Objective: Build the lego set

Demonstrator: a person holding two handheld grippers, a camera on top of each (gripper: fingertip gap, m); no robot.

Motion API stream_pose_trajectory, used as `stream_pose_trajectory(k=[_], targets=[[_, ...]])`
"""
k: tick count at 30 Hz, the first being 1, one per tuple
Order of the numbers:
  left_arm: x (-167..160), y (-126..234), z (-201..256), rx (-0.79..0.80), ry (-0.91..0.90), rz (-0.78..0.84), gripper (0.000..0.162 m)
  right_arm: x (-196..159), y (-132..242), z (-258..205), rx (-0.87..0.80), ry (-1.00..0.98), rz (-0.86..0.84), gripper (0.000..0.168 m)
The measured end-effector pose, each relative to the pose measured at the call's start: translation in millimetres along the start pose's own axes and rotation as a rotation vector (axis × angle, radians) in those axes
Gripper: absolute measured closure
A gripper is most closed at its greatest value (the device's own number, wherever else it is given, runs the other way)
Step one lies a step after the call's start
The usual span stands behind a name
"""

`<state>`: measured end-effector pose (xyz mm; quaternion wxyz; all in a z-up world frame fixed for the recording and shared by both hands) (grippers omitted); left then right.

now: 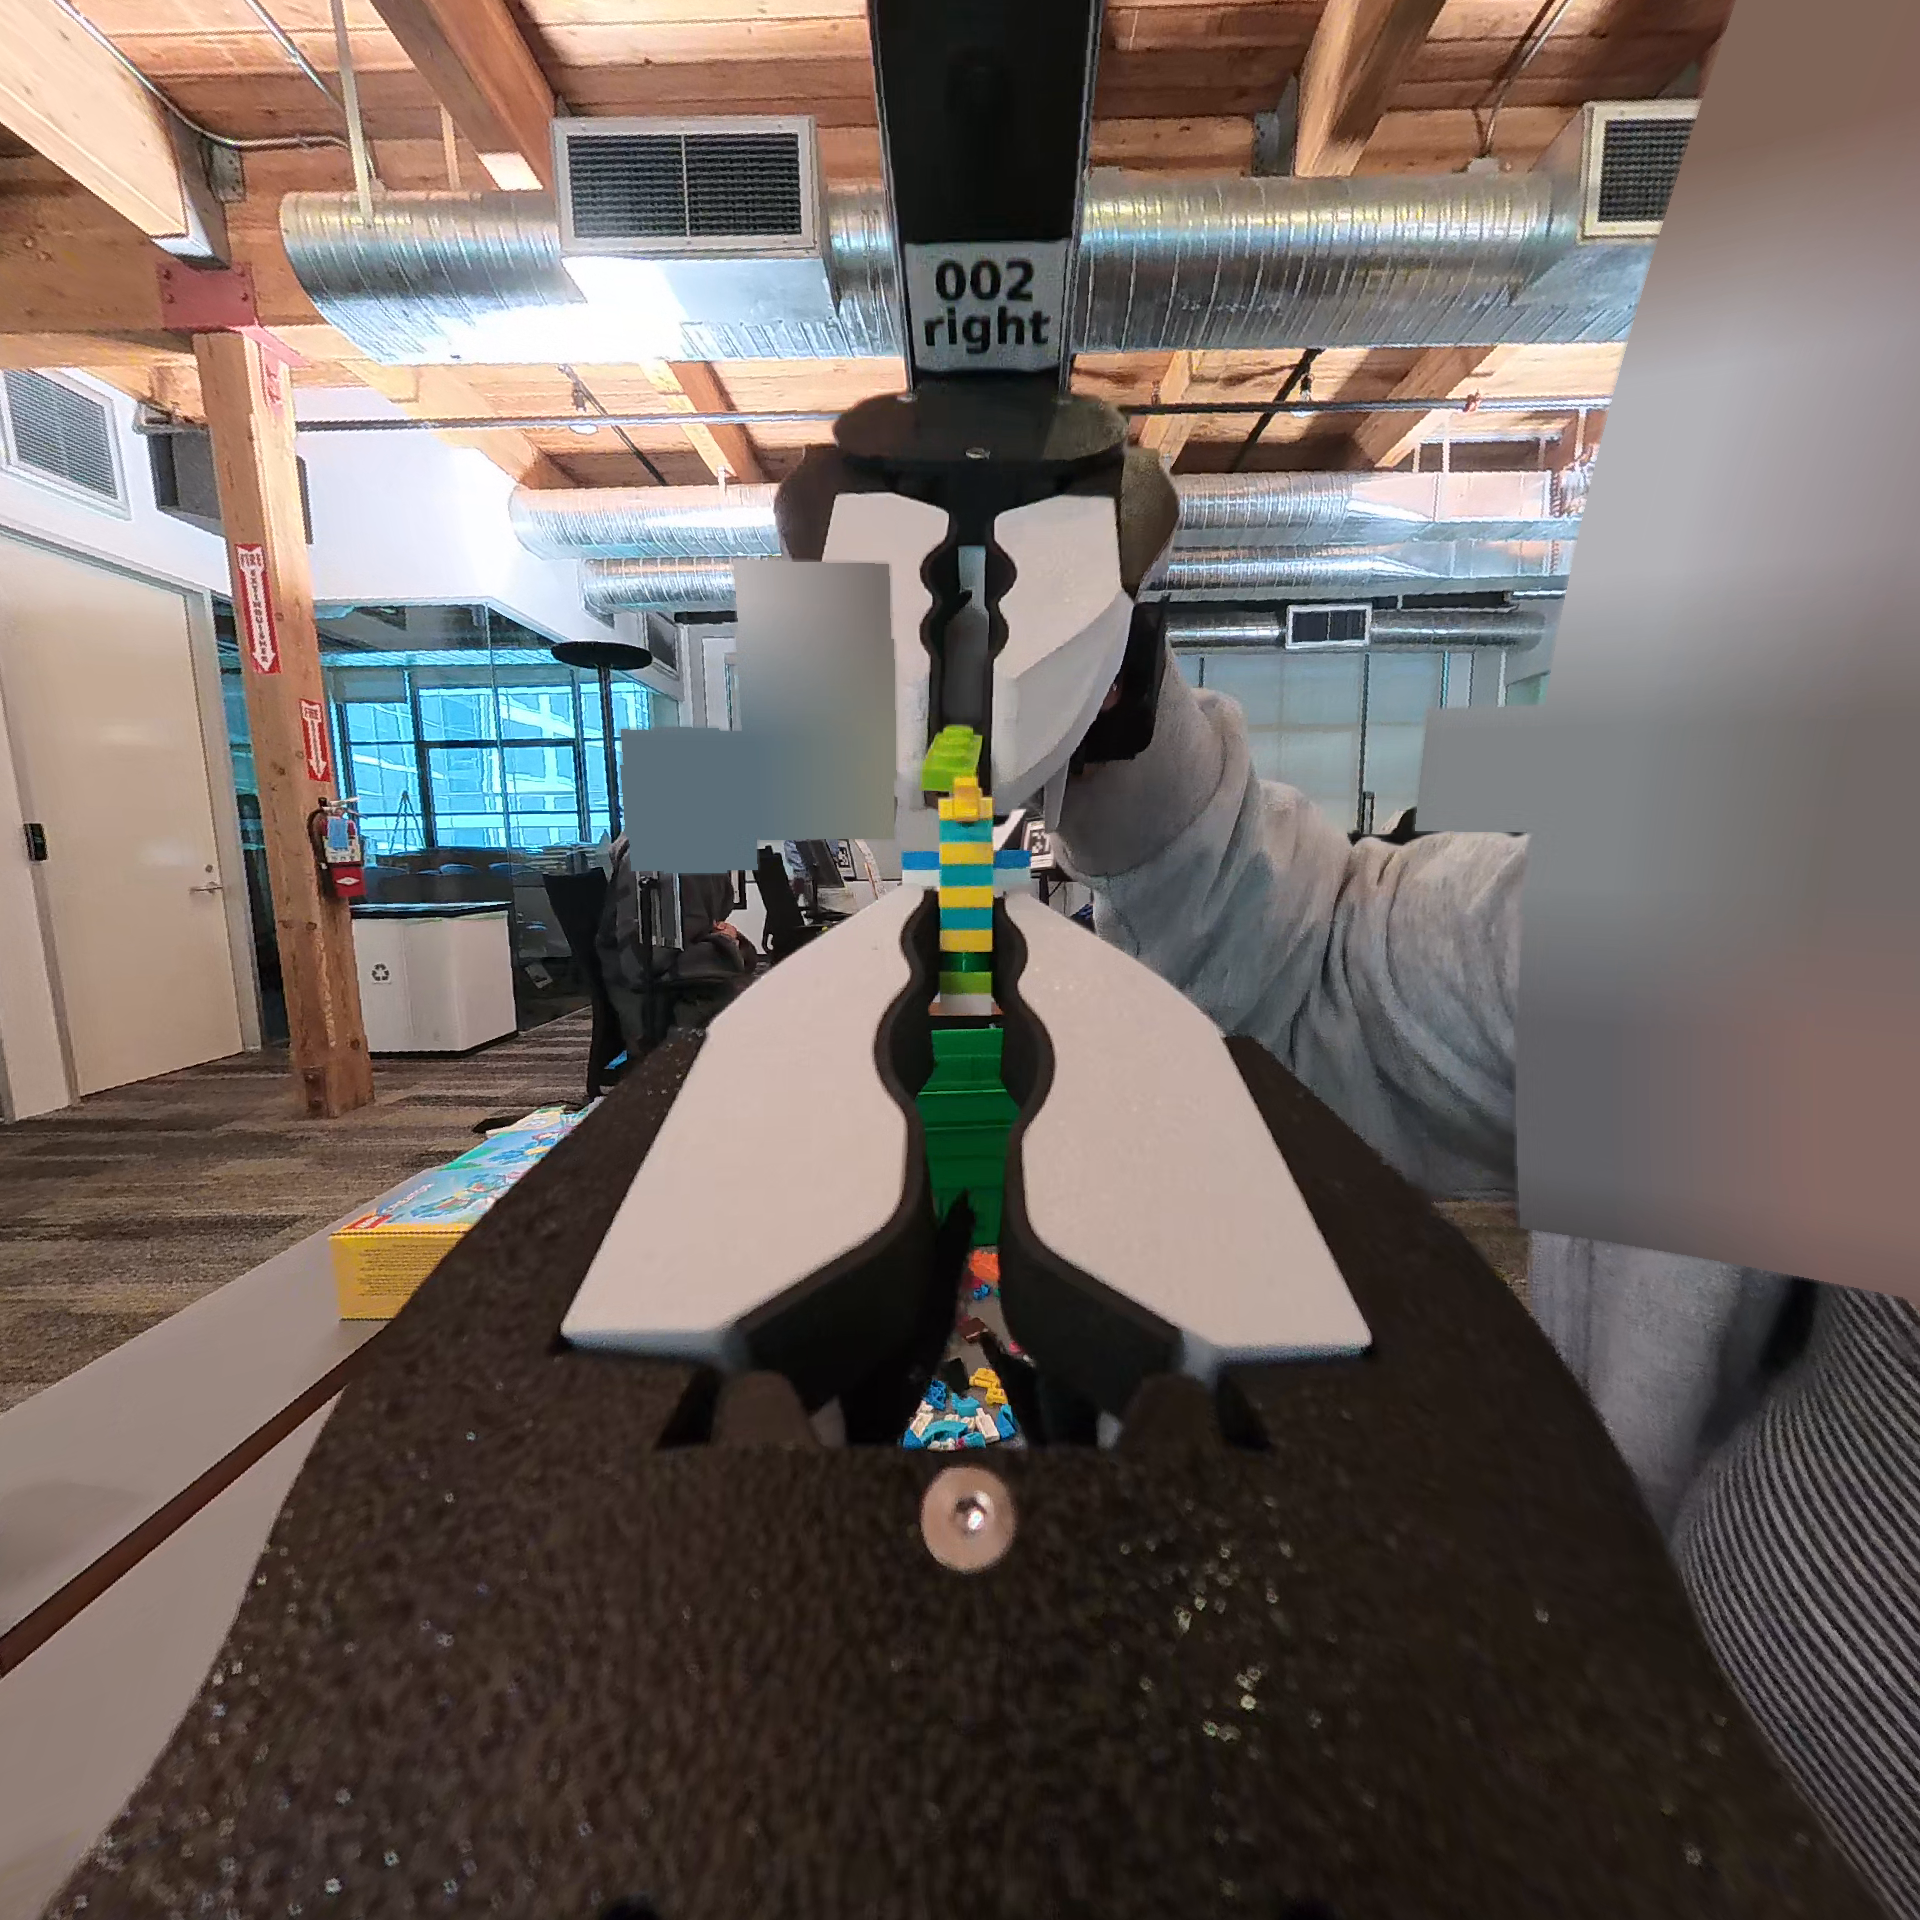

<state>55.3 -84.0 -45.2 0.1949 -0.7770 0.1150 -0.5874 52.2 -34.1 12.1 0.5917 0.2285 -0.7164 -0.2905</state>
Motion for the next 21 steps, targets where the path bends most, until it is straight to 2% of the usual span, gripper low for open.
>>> stream_pose_trajectory(k=[13, 21], targets=[[-5.1, -3.8, 3.2, -0.036, 0.016, -0.021, 0.154, -3.0, 2.0, -5.3, -0.087, 0.031, -0.220, 0.162], [-7.7, -4.9, 3.7, -0.048, 0.016, -0.038, 0.154, -3.9, 2.6, -6.3, -0.128, 0.026, -0.278, 0.162]])
Point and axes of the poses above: each gripper's, where its closed fingertips meet, y back along the fingers, x out of its top, z = x × y across the jaws, the point moved 4 cm from there along y, back along the fingers, and after that the axes turned 14 degrees about -y, right-handed, at the moved point
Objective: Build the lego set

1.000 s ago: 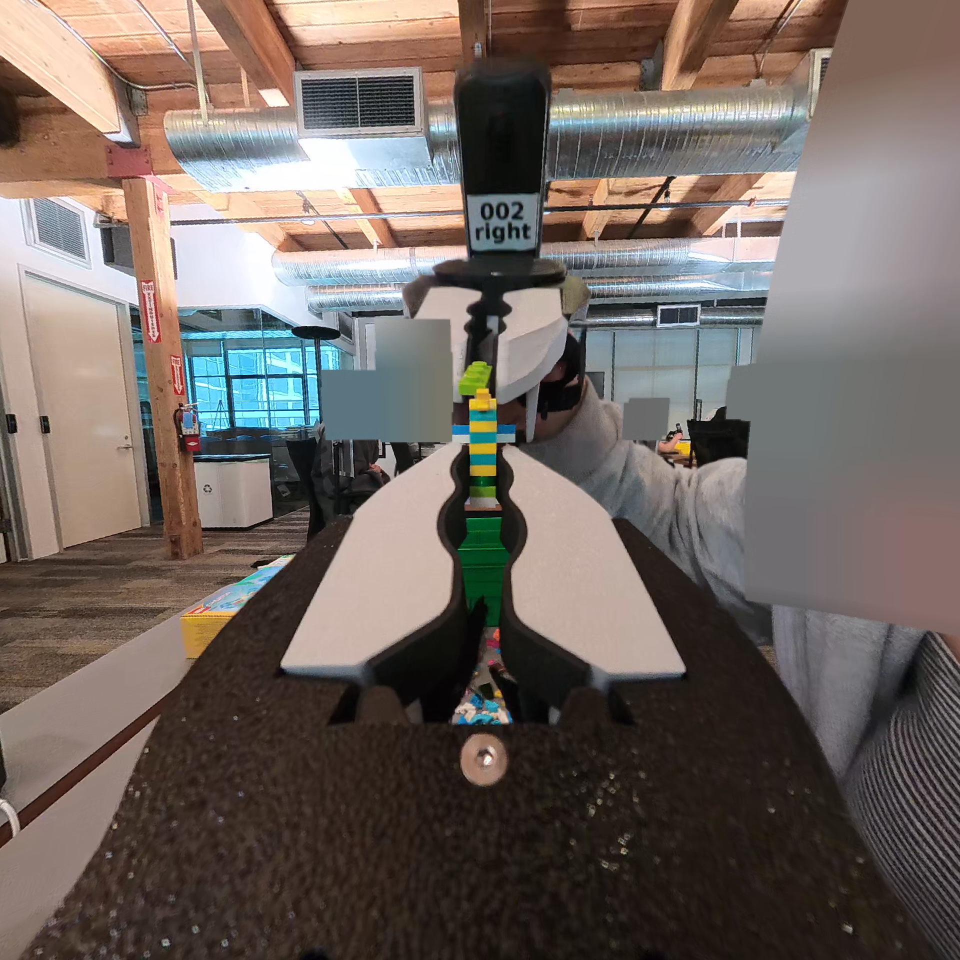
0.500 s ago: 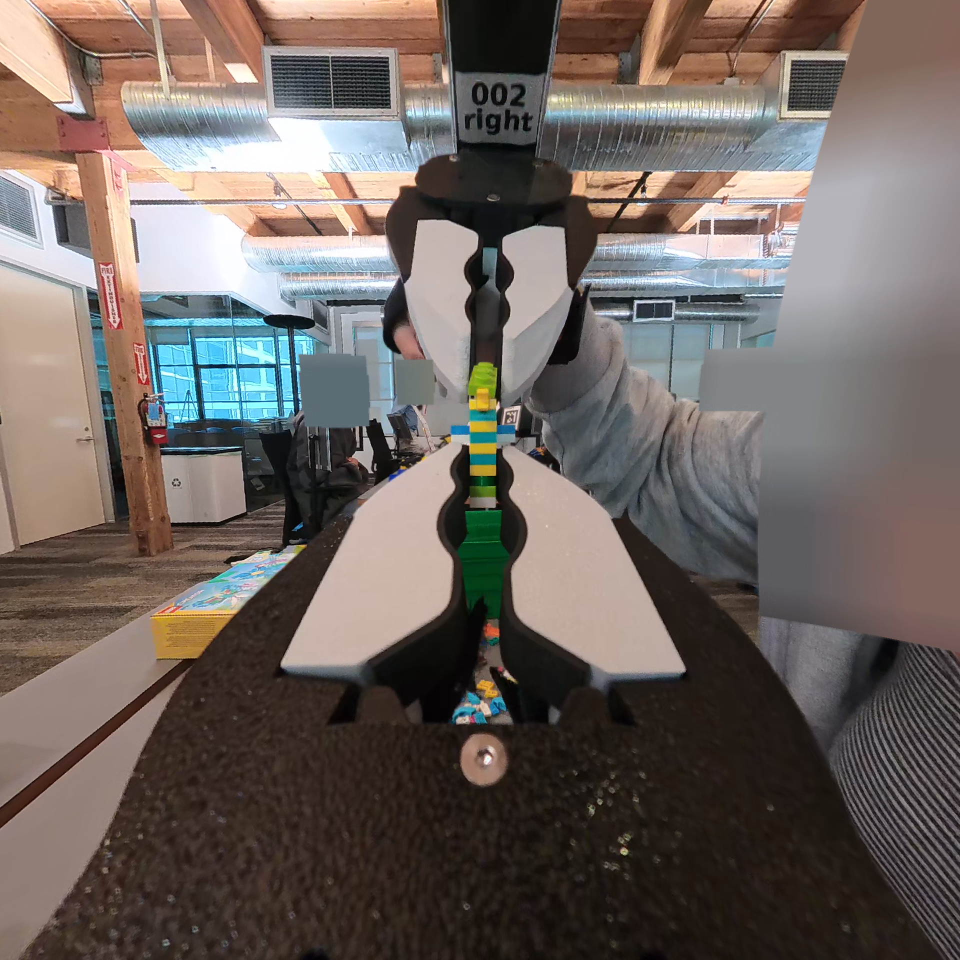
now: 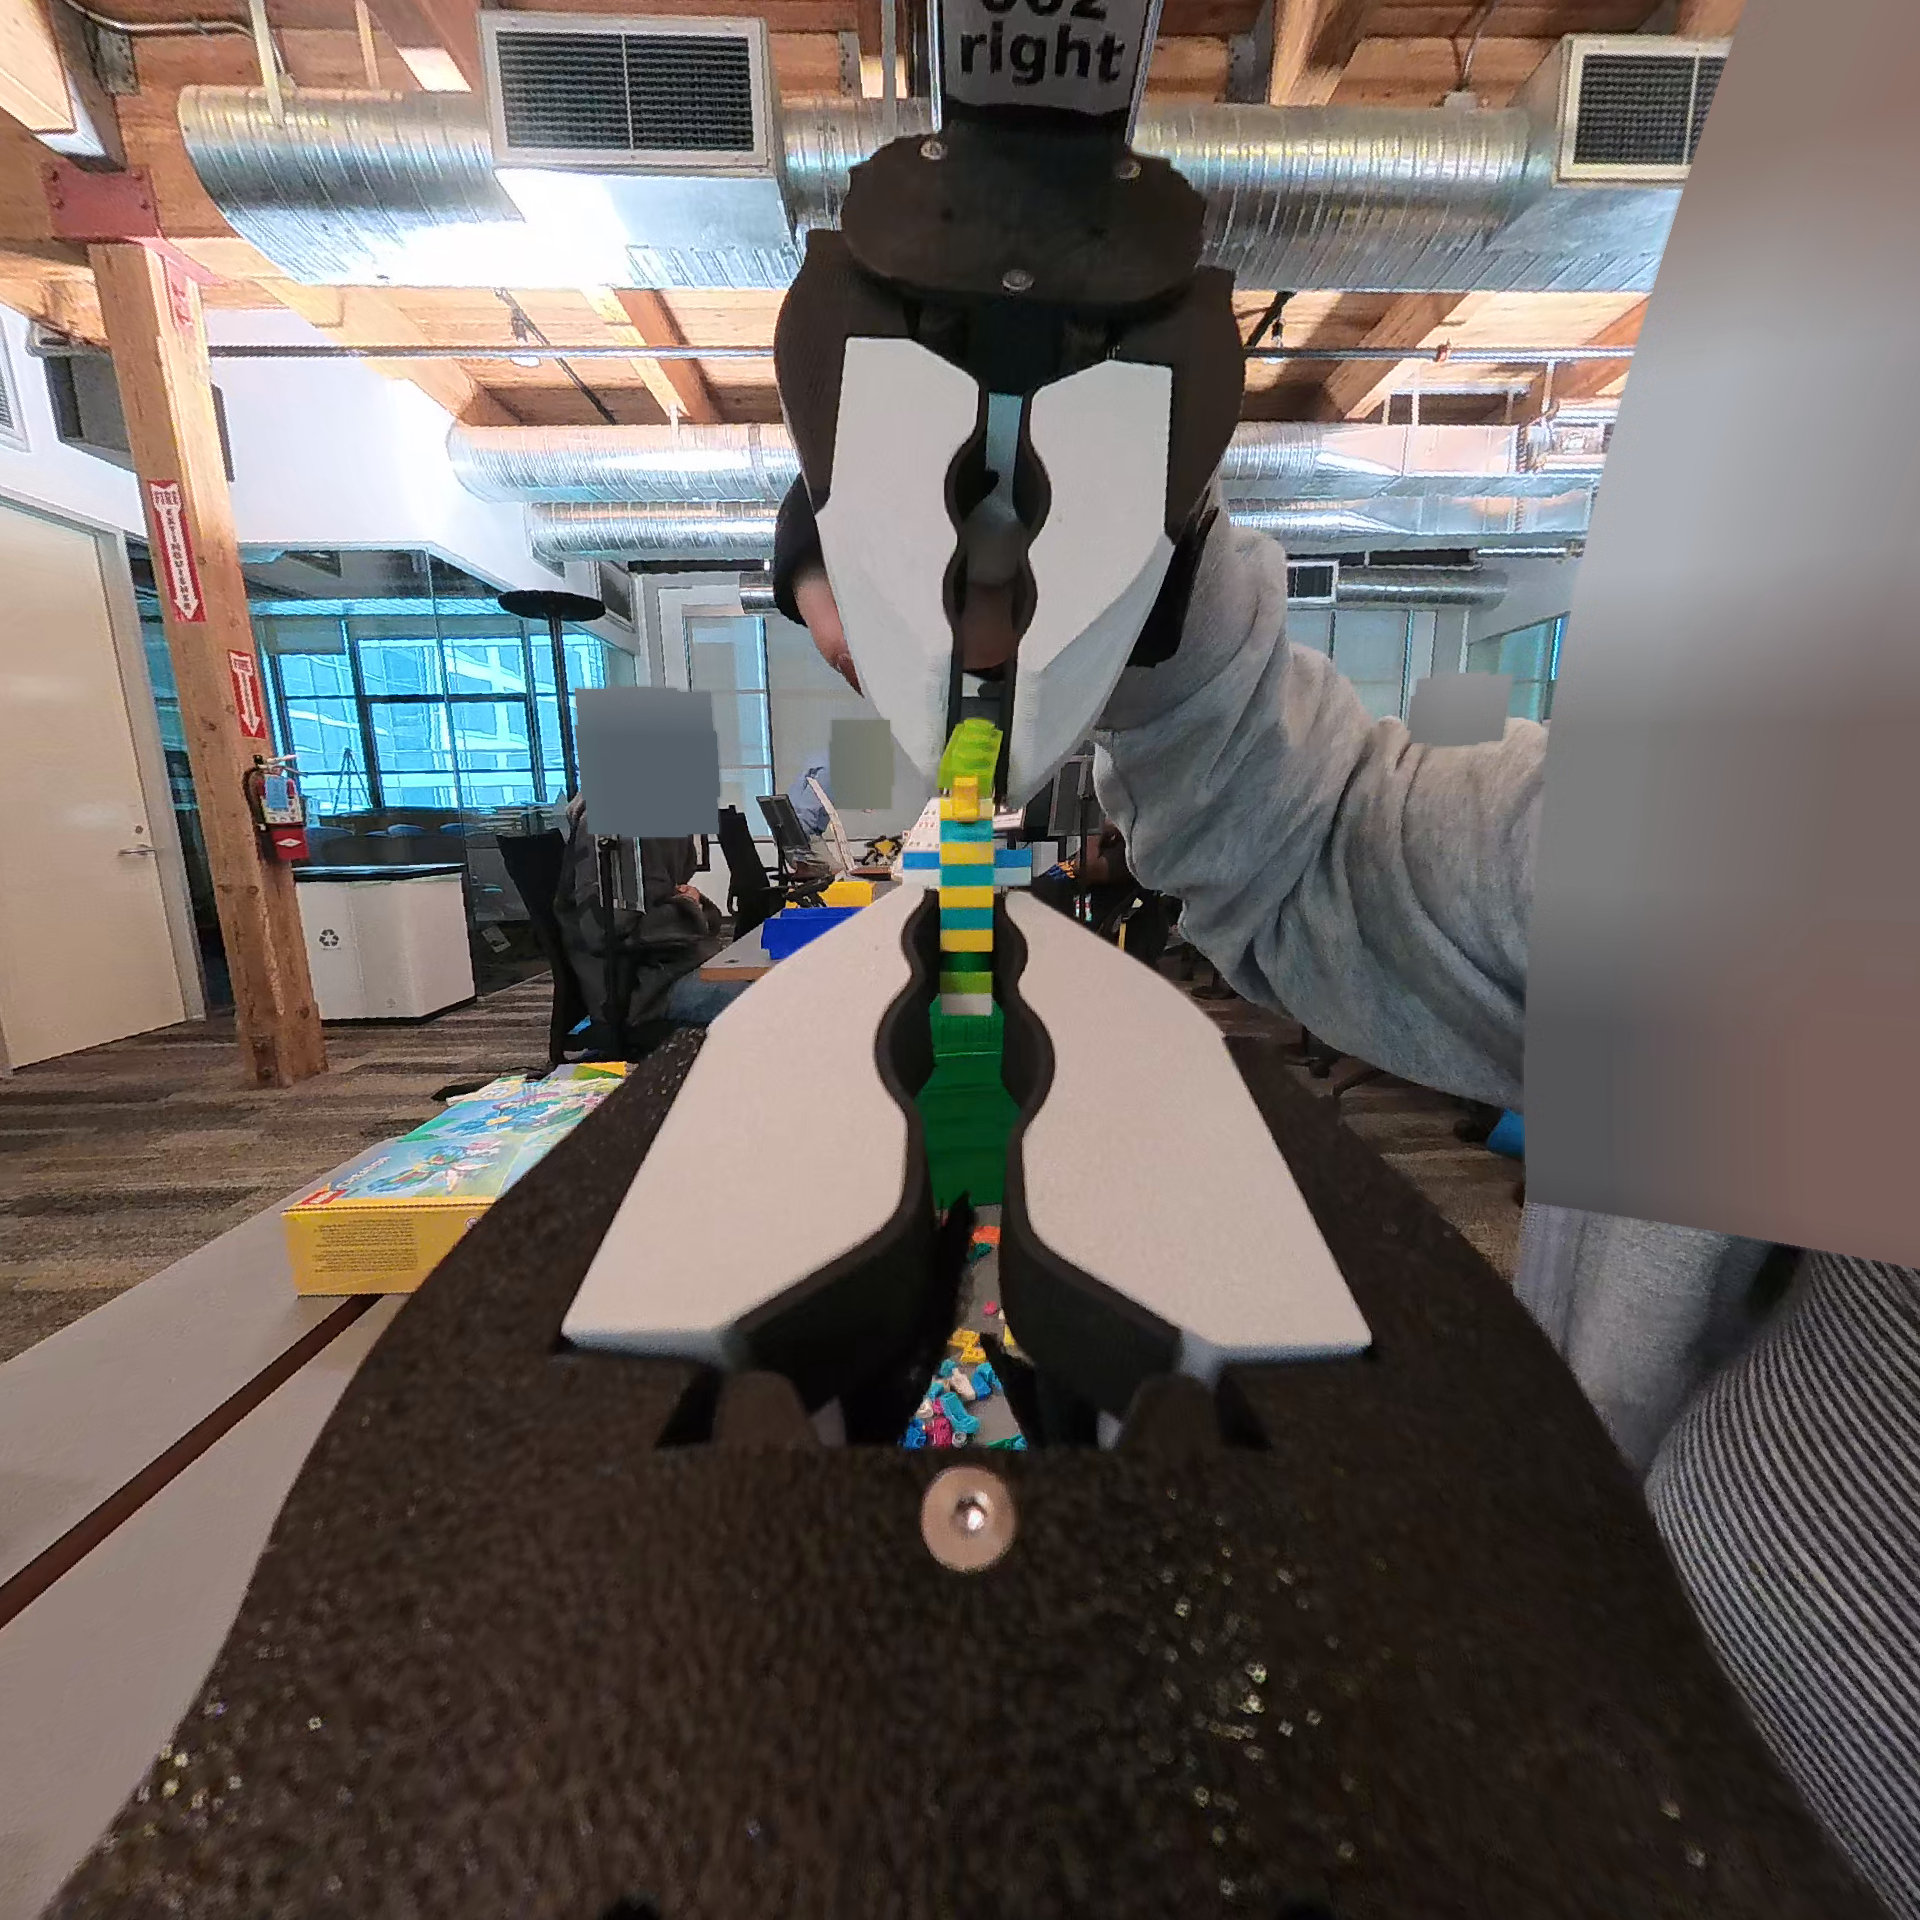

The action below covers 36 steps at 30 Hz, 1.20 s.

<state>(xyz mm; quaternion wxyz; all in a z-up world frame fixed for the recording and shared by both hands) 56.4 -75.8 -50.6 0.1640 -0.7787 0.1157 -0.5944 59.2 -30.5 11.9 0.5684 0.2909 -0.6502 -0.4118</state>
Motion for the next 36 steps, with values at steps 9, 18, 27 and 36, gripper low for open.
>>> stream_pose_trajectory(k=[9, 18, 27, 36], targets=[[0, 2, -3, 0.003, 0.018, 0.008, 0.154, 0, 2, 2, -0.019, -0.013, -0.001, 0.162], [-4, 0, -3, -0.008, 0.028, -0.006, 0.154, -3, 0, 4, -0.016, -0.028, -0.055, 0.162], [-9, -2, -2, -0.006, 0.013, -0.042, 0.154, -6, -2, 5, -0.083, -0.028, -0.166, 0.162], [-7, 21, -28, 0.119, -0.039, -0.084, 0.154, -20, -1, 15, -0.188, -0.039, -0.039, 0.162]])
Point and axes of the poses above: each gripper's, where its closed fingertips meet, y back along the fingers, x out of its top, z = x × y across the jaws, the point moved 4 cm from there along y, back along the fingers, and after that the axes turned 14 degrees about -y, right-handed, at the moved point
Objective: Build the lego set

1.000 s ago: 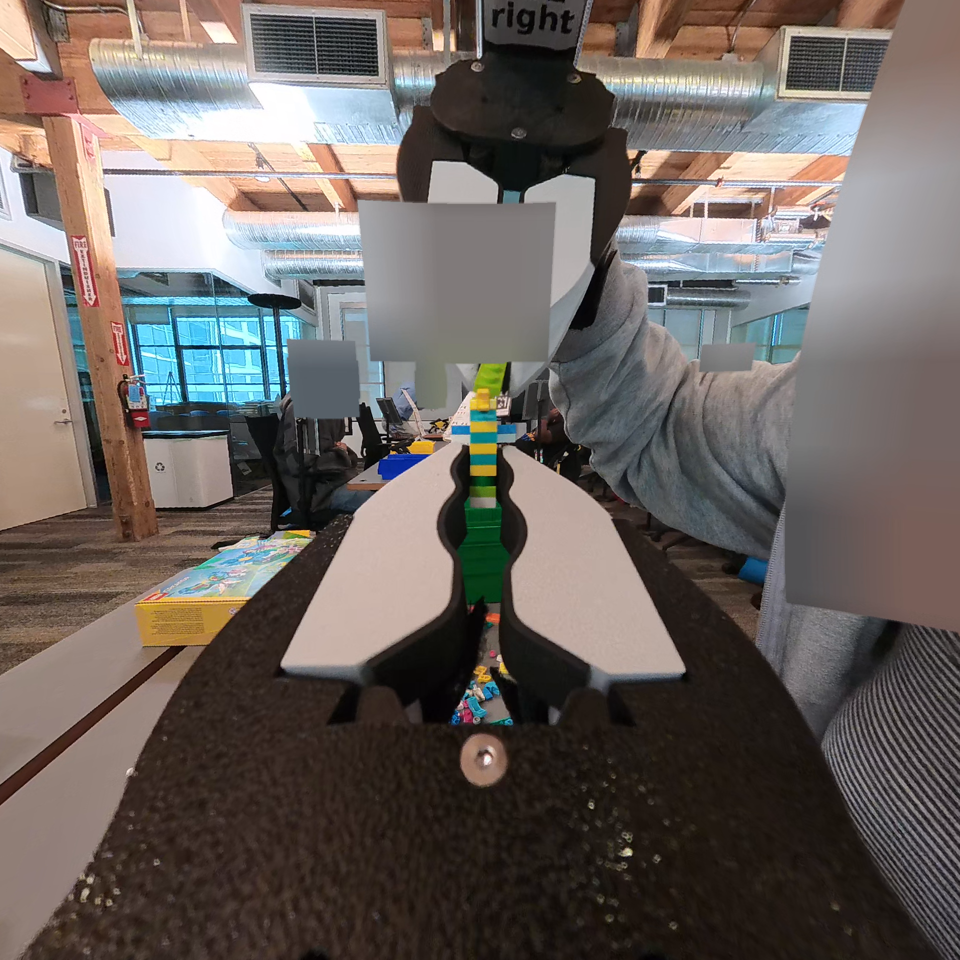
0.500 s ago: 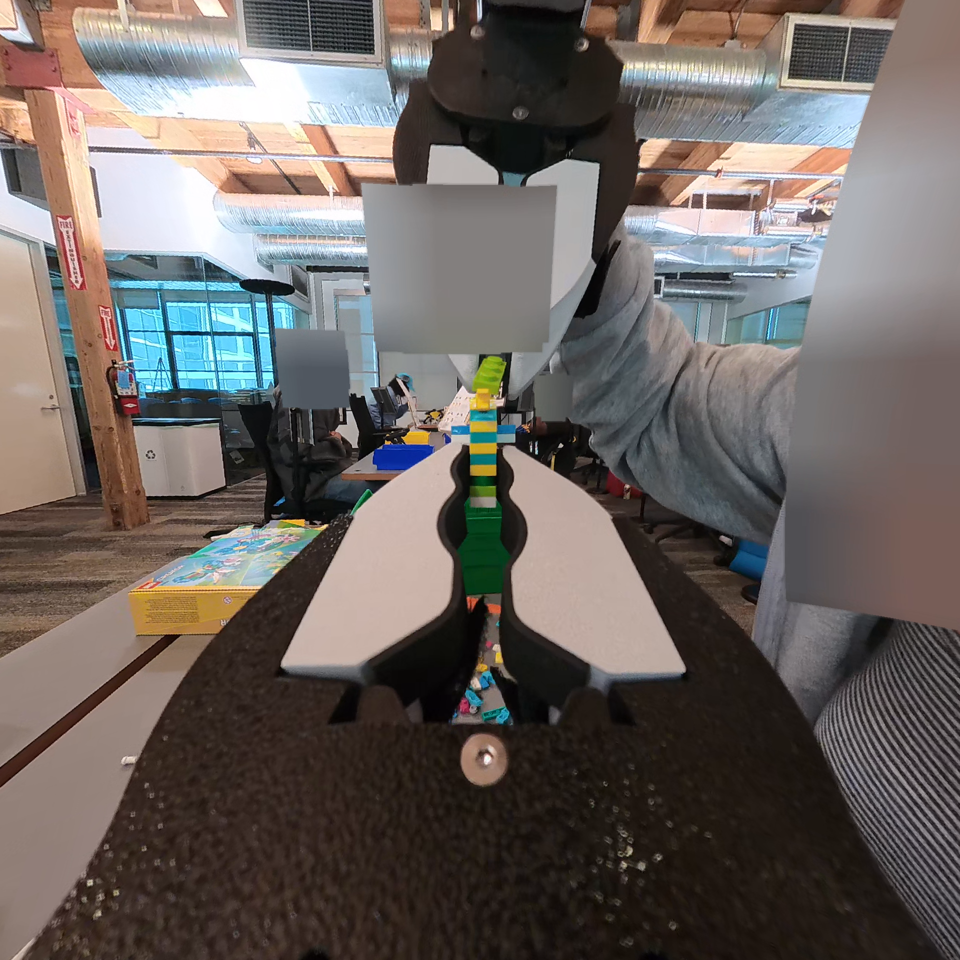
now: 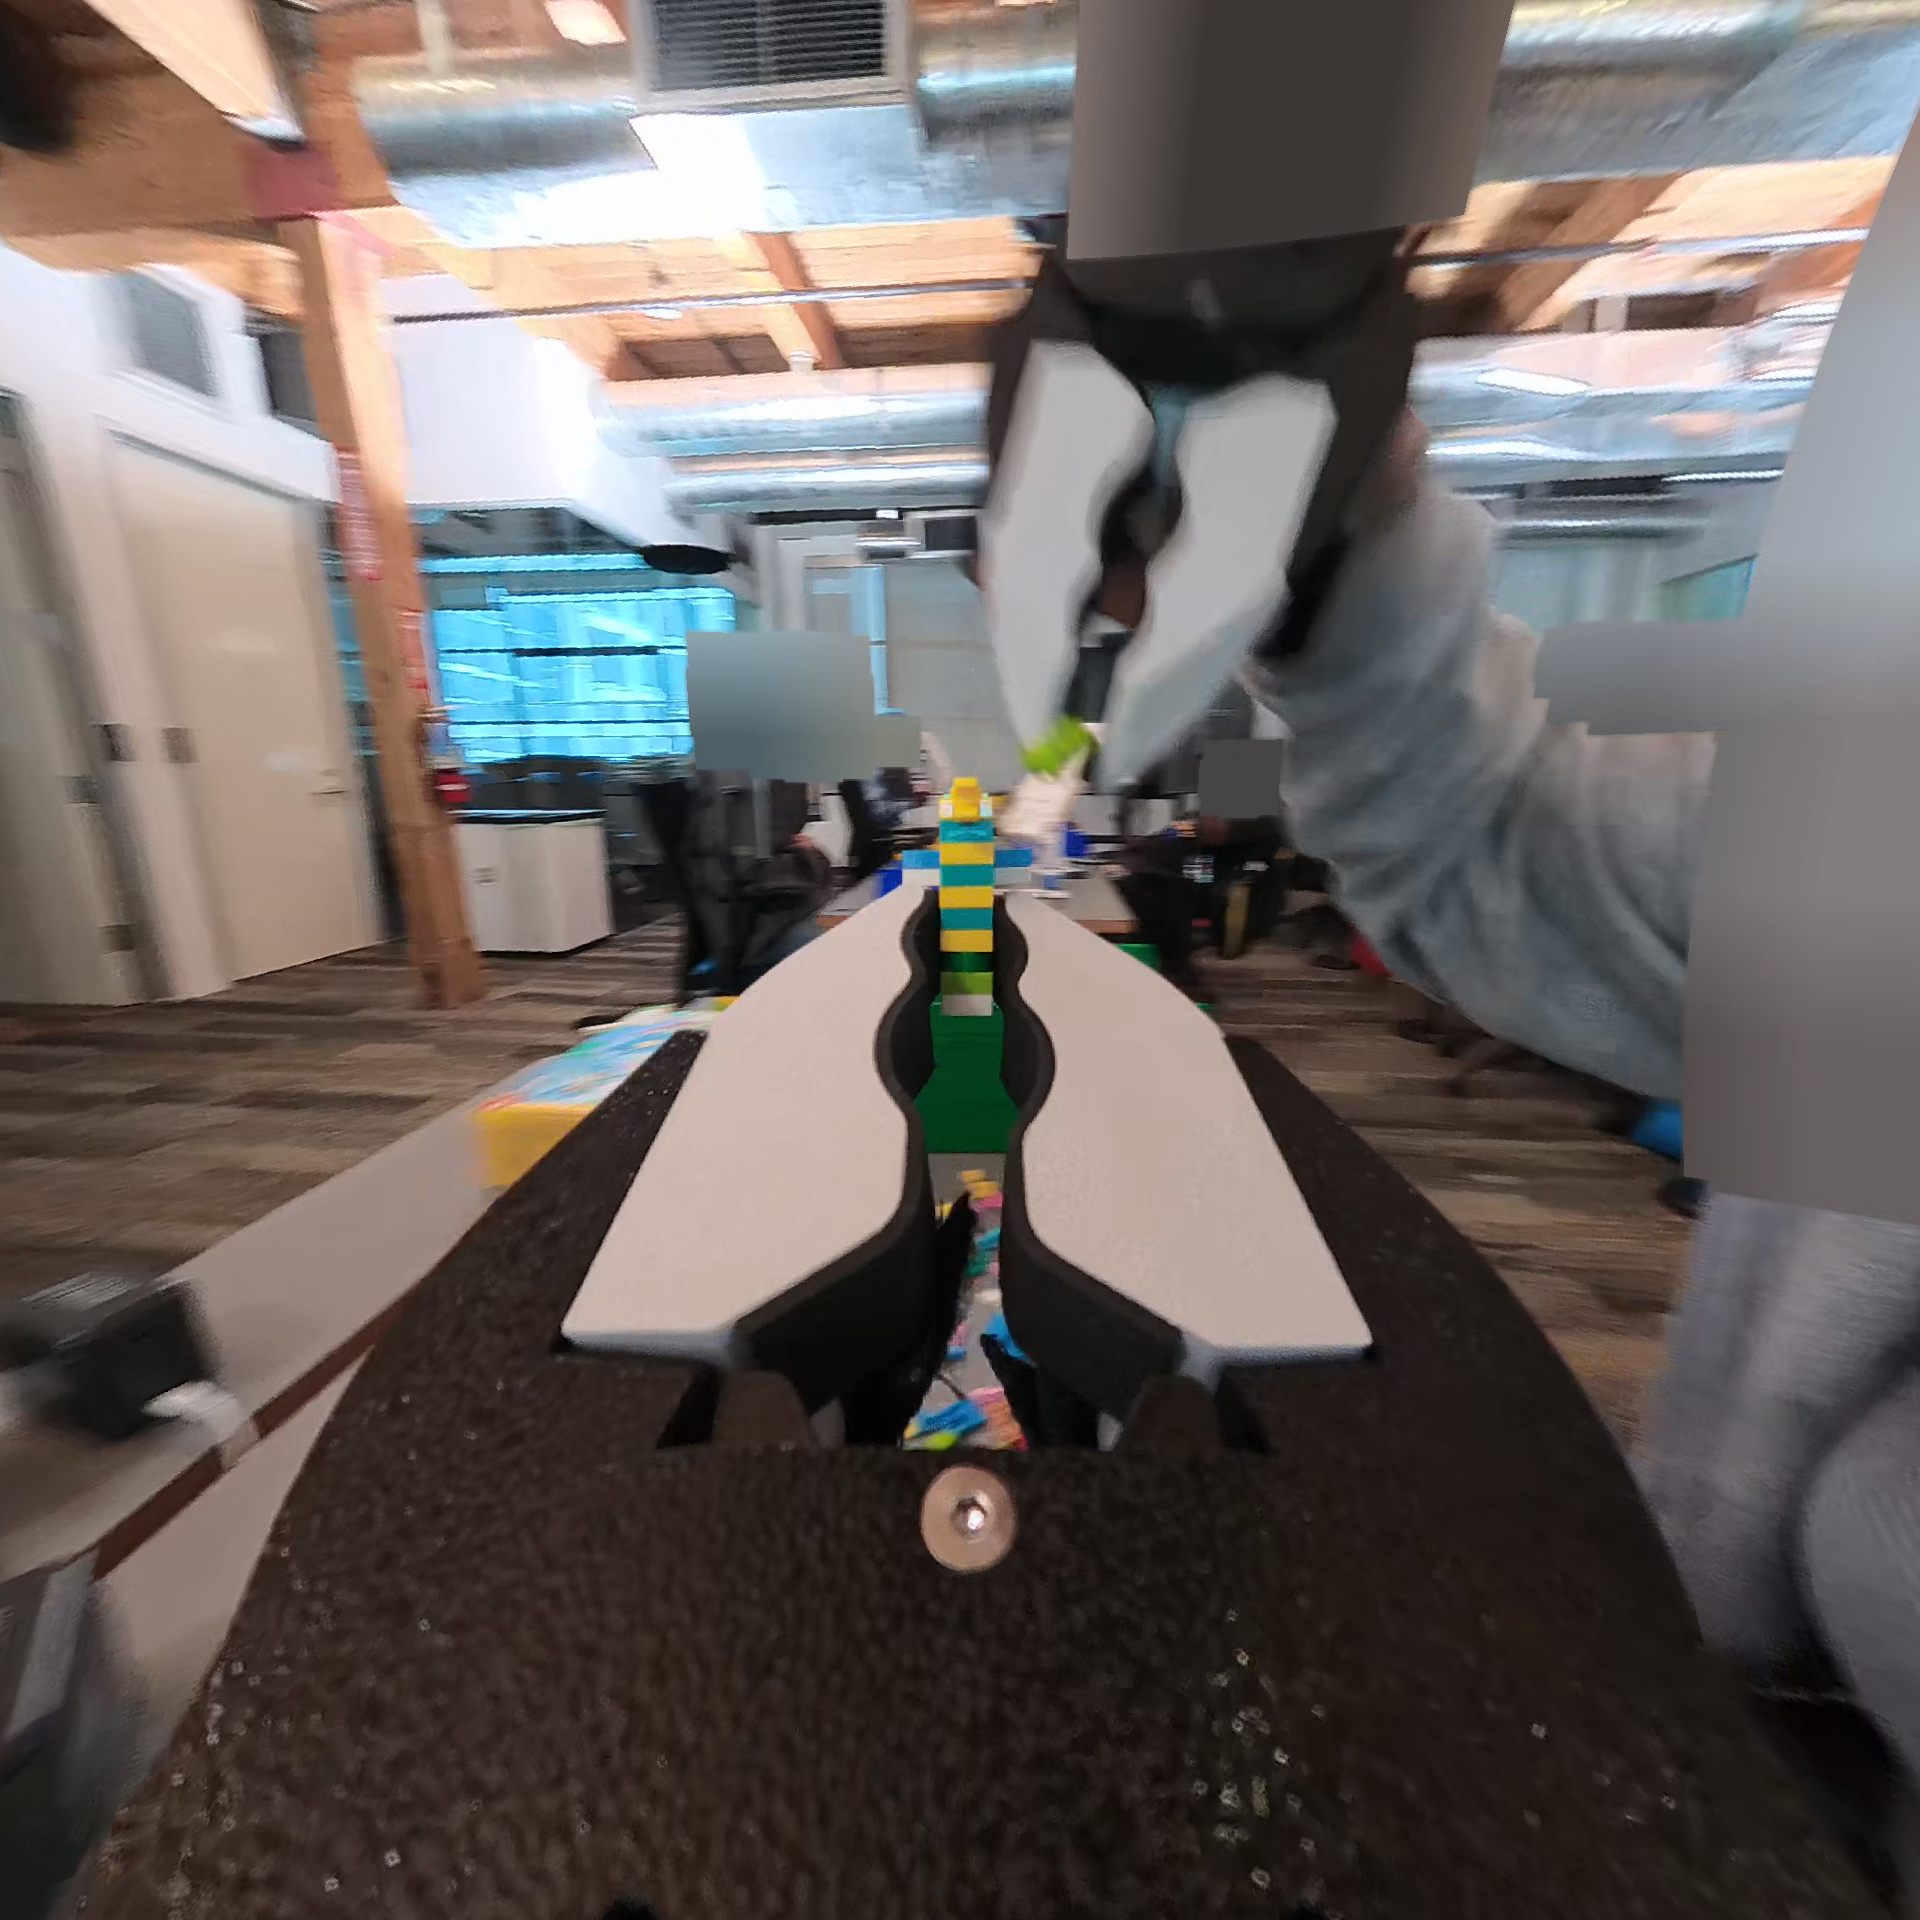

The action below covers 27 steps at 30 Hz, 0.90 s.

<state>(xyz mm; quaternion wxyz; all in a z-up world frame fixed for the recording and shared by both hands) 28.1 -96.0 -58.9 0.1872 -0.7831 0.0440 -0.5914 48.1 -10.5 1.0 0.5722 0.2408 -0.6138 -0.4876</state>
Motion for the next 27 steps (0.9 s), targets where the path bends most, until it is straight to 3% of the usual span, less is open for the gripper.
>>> stream_pose_trajectory(k=[2, 8, 11, 16, 19, 25, 27], targets=[[0, 12, -15, 0.065, -0.019, -0.014, 0.154, -22, -22, -1, -0.020, -0.022, 0.043, 0.162], [2, 35, -36, 0.185, -0.088, -0.021, 0.154, -98, -170, -44, 0.155, -0.099, 0.046, 0.162], [-4, 40, -35, 0.271, -0.068, -0.002, 0.154, -120, -213, -54, 0.147, -0.082, 0.044, 0.162], [-44, 45, -17, 0.382, 0.012, -0.065, 0.154, -135, -235, -66, 0.161, -0.055, 0.026, 0.162], [-61, 54, 2, 0.443, -0.048, -0.060, 0.154, -143, -241, -68, 0.161, -0.053, -0.004, 0.162], [-88, 63, 45, 0.420, -0.140, -0.091, 0.154, -150, -241, -67, 0.160, -0.074, 0.015, 0.162], [-94, 61, 49, 0.392, -0.110, -0.112, 0.154, -152, -237, -62, 0.143, -0.114, 0.034, 0.152]])
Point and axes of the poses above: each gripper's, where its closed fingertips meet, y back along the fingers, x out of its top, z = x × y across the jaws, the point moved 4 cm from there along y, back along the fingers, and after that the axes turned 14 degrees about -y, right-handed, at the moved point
